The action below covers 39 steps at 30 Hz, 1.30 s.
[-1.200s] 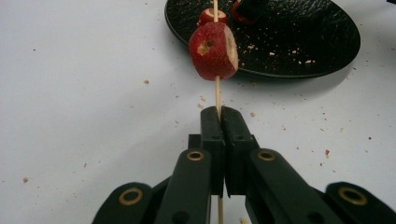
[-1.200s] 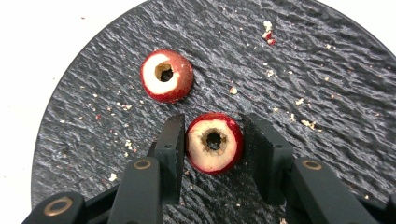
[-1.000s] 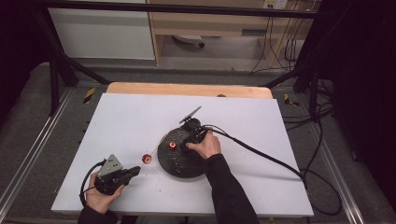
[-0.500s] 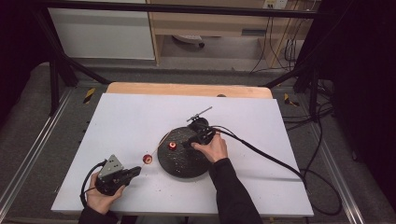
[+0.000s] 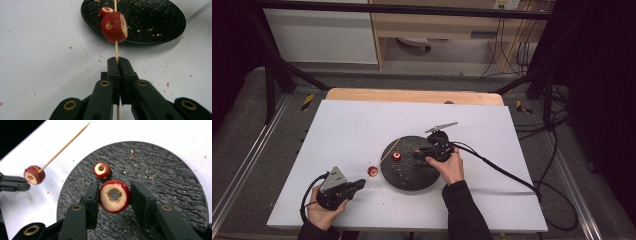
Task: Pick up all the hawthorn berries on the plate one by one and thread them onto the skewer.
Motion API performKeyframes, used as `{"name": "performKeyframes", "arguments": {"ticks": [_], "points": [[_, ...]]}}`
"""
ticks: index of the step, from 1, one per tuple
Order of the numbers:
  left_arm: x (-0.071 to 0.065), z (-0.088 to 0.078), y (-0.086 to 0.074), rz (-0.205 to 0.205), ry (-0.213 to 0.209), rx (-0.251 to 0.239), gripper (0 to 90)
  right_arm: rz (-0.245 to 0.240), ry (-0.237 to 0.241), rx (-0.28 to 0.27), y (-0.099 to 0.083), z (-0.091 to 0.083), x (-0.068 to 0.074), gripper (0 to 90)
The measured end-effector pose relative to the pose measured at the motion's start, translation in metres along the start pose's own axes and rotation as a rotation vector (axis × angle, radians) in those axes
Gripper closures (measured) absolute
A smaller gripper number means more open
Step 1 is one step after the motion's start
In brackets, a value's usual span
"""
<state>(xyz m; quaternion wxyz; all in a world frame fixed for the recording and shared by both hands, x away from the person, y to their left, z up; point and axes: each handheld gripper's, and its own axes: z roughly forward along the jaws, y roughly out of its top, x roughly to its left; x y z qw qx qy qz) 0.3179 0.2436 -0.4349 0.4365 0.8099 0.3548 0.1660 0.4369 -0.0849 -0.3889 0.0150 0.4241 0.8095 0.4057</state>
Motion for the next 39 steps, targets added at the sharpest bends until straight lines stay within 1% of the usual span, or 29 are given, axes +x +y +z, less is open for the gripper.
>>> {"name": "performKeyframes", "arguments": {"ticks": [5, 7, 9, 11, 12, 15, 17, 19, 22, 24, 30, 36, 39], "points": [[-0.001, 0.001, 0.000, -0.001, -0.003, -0.002, 88.4, 0.040, 0.012, -0.087, -0.011, -0.006, -0.002, 60.9], [-0.003, 0.002, 0.001, -0.004, -0.005, -0.005, 88.4, 0.055, 0.005, -0.122, -0.016, -0.007, -0.002, 60.9], [-0.004, 0.002, 0.001, 0.000, -0.005, -0.007, 88.4, 0.065, 0.013, -0.152, -0.020, -0.008, -0.001, 60.9], [-0.005, 0.002, 0.001, -0.001, -0.006, -0.011, 88.4, 0.079, 0.027, -0.198, -0.024, -0.010, -0.001, 60.9], [-0.005, 0.002, 0.002, 0.000, -0.007, -0.011, 88.4, 0.095, 0.033, -0.226, -0.026, -0.011, -0.001, 60.9], [-0.007, 0.005, 0.002, -0.004, -0.009, -0.011, 88.4, 0.121, 0.047, -0.278, -0.031, -0.012, -0.001, 60.9], [-0.009, 0.007, 0.003, 0.001, -0.012, -0.009, 88.4, 0.145, 0.061, -0.318, -0.036, -0.013, -0.001, 60.9], [-0.011, 0.008, 0.003, 0.004, -0.015, -0.010, 88.4, 0.156, 0.060, -0.349, -0.039, -0.013, -0.002, 60.9], [-0.014, 0.011, 0.004, 0.008, -0.020, -0.010, 88.4, 0.189, 0.073, -0.414, -0.045, -0.015, -0.005, 60.9], [-0.017, 0.013, 0.005, 0.010, -0.021, -0.013, 88.4, 0.197, 0.068, -0.434, -0.048, -0.016, -0.006, 60.9], [-0.023, 0.017, 0.007, 0.013, -0.024, -0.020, 88.4, 0.243, 0.072, -0.538, -0.054, -0.024, -0.013, 60.9], [-0.027, 0.019, 0.008, 0.018, -0.030, -0.026, 88.4, 0.272, 0.060, -0.612, -0.056, -0.029, -0.017, 60.9], [-0.030, 0.019, 0.010, 0.018, -0.033, -0.034, 88.4, 0.288, 0.067, -0.639, -0.055, -0.028, -0.017, 60.9]]}}
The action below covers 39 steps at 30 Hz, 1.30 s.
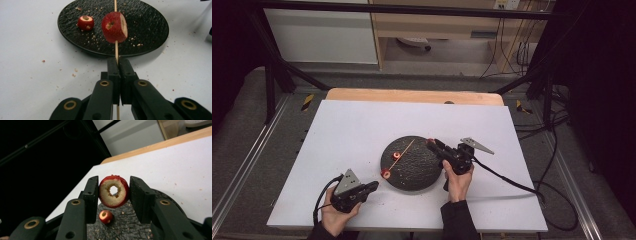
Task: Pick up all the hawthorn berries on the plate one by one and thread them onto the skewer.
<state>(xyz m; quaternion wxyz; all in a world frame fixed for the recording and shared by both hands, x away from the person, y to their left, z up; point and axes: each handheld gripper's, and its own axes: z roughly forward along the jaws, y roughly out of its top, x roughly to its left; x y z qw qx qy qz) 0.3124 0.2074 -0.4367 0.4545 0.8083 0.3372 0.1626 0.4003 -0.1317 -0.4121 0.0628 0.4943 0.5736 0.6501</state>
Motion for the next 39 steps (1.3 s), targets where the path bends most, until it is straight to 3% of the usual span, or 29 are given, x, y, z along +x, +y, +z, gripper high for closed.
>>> {"name": "performKeyframes", "arguments": {"ticks": [11, 23, 39], "points": [[-0.009, 0.005, 0.010, 0.007, -0.007, -0.015, 88.4, 0.030, 0.007, -0.104, 0.007, 0.004, -0.003, 61.0], [-0.024, 0.015, 0.027, 0.025, -0.027, -0.046, 88.4, 0.076, 0.036, -0.174, 0.022, 0.002, -0.003, 61.0], [-0.034, 0.023, 0.037, 0.022, -0.043, -0.074, 88.4, 0.102, 0.063, -0.212, 0.026, -0.002, -0.001, 61.0]]}}
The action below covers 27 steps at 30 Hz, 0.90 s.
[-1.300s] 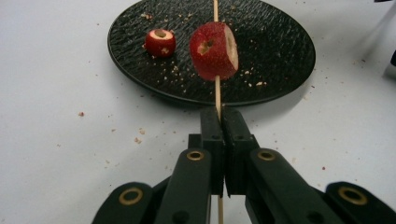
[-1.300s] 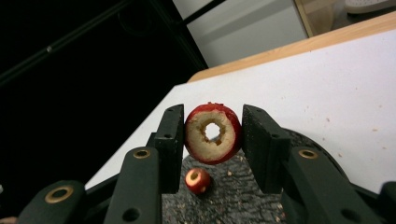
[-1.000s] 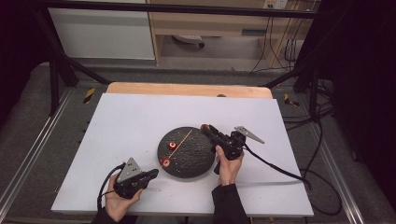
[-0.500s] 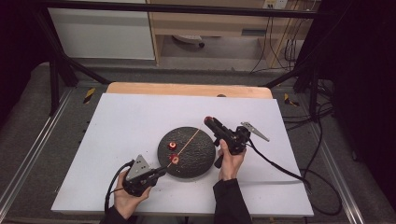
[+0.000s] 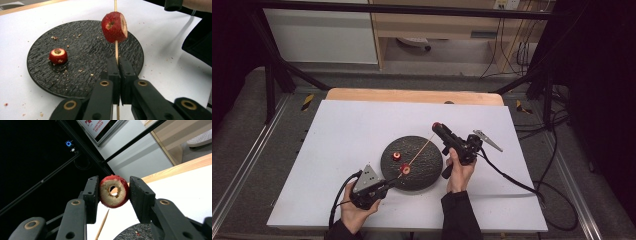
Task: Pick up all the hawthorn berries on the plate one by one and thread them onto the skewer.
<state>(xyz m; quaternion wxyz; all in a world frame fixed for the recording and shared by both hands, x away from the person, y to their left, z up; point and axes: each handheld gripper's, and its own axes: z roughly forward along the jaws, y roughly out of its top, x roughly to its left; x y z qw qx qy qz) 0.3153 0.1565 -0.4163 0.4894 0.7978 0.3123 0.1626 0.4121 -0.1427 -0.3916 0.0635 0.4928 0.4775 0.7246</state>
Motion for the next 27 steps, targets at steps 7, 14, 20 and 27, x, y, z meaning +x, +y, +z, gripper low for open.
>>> {"name": "performKeyframes", "arguments": {"ticks": [7, 14, 20, 27], "points": [[-0.002, 0.003, 0.002, -0.019, 0.007, -0.013, 88.4, 0.012, 0.011, -0.008, -0.001, 0.000, 0.001, 61.0], [-0.008, 0.008, 0.006, -0.036, 0.021, -0.026, 88.4, 0.020, 0.016, -0.027, -0.004, -0.001, 0.002, 61.1], [-0.012, 0.010, 0.007, -0.054, 0.030, -0.033, 88.4, 0.019, 0.016, -0.042, -0.004, -0.002, 0.003, 61.3], [-0.019, 0.011, 0.006, -0.075, 0.052, -0.058, 88.5, 0.020, 0.007, -0.064, -0.005, 0.000, 0.003, 61.5]]}}
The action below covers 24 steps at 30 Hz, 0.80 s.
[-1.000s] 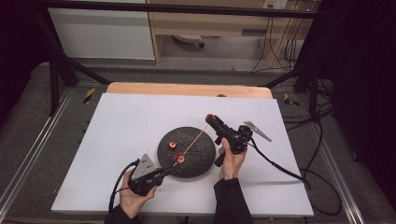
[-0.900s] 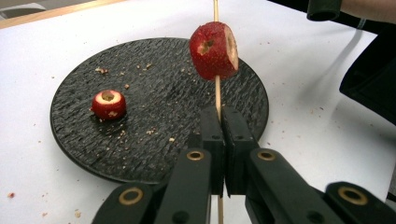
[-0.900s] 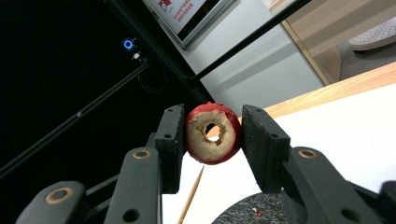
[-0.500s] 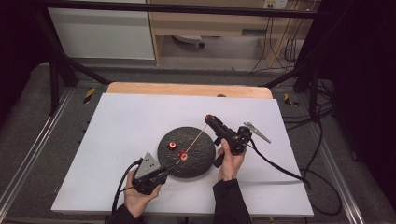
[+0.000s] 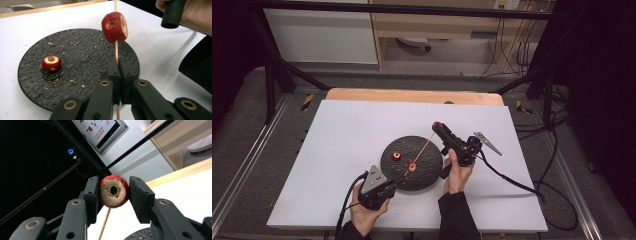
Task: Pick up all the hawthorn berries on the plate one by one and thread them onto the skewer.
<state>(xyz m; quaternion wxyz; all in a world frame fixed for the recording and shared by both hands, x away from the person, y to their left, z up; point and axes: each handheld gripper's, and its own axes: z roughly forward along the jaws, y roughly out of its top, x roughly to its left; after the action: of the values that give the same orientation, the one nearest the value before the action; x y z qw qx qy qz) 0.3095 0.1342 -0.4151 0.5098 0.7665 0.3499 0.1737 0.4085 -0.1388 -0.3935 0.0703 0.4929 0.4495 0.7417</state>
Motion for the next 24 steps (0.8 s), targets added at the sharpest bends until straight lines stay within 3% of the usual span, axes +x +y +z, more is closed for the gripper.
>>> {"name": "performKeyframes", "arguments": {"ticks": [11, 17, 24], "points": [[-0.0011, 0.0047, 0.0026, -0.017, 0.016, 0.005, 88.5, 0.000, -0.002, 0.010, -0.0040, -0.0020, 0.0011, 61.6], [-0.0045, 0.0054, 0.0028, -0.004, 0.021, -0.007, 88.6, 0.021, -0.008, 0.017, -0.0029, -0.0022, 0.0013, 61.8], [-0.0081, 0.0038, 0.0021, -0.016, 0.029, -0.016, 88.6, 0.042, -0.014, -0.013, -0.0042, 0.0029, -0.0017, 61.9]]}}
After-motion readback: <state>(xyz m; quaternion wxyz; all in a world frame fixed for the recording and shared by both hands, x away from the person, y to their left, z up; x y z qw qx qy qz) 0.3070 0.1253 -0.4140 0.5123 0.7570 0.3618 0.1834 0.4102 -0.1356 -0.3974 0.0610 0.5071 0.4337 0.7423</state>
